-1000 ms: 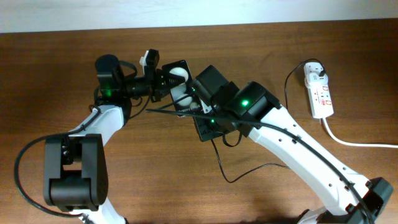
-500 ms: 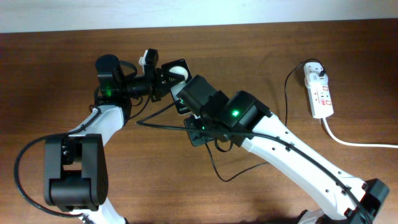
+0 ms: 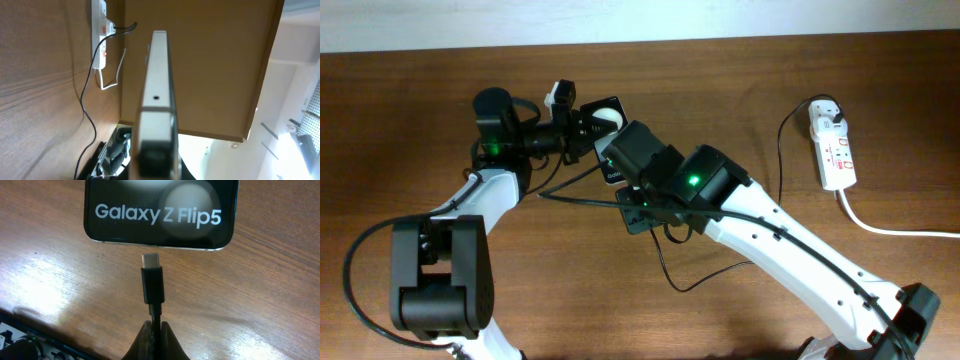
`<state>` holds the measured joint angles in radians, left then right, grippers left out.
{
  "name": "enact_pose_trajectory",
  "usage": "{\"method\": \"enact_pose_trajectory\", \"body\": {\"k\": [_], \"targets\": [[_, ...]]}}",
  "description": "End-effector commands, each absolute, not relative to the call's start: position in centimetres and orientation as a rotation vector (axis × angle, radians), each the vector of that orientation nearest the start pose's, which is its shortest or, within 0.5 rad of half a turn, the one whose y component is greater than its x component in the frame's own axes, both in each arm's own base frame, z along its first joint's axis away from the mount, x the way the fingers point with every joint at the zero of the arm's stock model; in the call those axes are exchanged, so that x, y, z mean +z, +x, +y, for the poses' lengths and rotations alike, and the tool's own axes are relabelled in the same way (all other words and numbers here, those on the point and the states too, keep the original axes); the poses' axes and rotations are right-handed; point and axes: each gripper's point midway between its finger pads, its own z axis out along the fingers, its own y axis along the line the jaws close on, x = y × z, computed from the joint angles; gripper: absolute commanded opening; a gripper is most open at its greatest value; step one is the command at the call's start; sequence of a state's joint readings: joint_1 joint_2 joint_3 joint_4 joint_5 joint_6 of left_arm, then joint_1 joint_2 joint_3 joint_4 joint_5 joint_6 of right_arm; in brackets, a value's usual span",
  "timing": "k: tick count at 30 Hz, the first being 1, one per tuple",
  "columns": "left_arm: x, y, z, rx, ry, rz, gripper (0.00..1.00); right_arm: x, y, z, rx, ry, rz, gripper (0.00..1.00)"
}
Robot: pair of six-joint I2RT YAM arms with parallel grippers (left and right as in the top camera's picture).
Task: Plug charger to phone and switch on socket
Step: 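Push the USB-C plug into the phone's bottom port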
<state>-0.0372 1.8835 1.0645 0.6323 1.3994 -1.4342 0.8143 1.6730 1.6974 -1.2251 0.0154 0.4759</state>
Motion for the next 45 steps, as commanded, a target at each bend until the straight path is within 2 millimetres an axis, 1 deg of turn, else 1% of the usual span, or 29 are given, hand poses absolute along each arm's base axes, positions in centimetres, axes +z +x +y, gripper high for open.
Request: {"method": "enact_pose_trajectory", "body": {"k": [1,10,14,19,27,30,34,40,45], "targets": [[21.8,40.7,-18.4,-2.16,-0.159,2.204,0.0,20.6,26.2,27.3,0.273,-0.458,2.796,0.04],[21.8,40.4,-18.5,-2.176,-0.135,2.213,0.0,20.7,26.6,27.4,0.272,-0.453,2.779,0.04],[21.8,40.4,-18.5,-2.176,-0.136,2.213,0.0,20.3,26.6,27.5,0.263,-0.455,2.789,0.04],[21.8,40.2,-18.5,-2.181,-0.129,2.216,0.0,20.4,27.0,27.3,0.239,-0.446,2.776,0.04],[21.8,40.1,-18.5,-2.186,-0.118,2.219,0.0,20.9,27.9,28.3,0.288,-0.435,2.724,0.04],[21.9,39.7,-18.5,-2.199,-0.095,2.226,0.0,21.0,28.1,28.4,0.289,-0.433,2.715,0.04],[22.0,39.2,-18.5,-2.208,-0.035,2.226,0.0,21.1,28.6,28.0,0.25,-0.418,2.696,0.04],[22.1,38.2,-18.6,-2.213,0.105,2.21,0.0,21.5,29.3,28.6,0.281,-0.41,2.662,0.04],[22.1,38.1,-18.8,-2.212,0.121,2.208,0.0,21.7,29.8,28.4,0.253,-0.394,2.636,0.04]]}}
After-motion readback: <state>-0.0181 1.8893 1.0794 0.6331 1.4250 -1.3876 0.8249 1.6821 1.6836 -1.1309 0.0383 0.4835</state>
